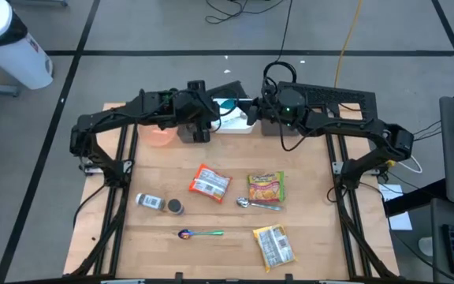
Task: Pick & Place Food Item
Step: Put the blue baby spoon into the white bin
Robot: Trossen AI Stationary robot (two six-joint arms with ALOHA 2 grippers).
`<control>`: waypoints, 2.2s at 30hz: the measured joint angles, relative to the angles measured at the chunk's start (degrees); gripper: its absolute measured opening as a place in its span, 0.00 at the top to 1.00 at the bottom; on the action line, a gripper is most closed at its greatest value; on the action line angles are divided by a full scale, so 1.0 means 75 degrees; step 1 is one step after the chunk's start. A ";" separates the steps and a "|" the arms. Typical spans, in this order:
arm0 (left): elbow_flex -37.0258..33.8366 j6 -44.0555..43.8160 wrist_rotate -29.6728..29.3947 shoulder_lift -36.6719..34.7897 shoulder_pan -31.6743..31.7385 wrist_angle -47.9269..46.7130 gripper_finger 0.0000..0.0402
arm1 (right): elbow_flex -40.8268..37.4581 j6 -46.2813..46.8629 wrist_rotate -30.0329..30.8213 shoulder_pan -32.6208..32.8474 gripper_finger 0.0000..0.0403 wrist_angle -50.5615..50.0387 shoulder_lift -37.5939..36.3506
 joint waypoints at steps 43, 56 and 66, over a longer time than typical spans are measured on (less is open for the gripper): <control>-0.0009 -0.0628 -0.0535 0.0370 0.0309 0.0091 0.74 | 0.0519 -0.0481 -0.0389 -0.0070 1.00 -0.0365 -0.0004; -0.0009 -0.0675 -0.0728 0.0356 0.0326 0.0290 0.65 | 0.0504 -0.0541 -0.0197 -0.0072 1.00 -0.0693 -0.0004; -0.0009 -0.0617 -0.0679 0.0350 0.0323 0.0487 0.63 | 0.0504 -0.0597 -0.0152 -0.0166 1.00 -0.0774 -0.0007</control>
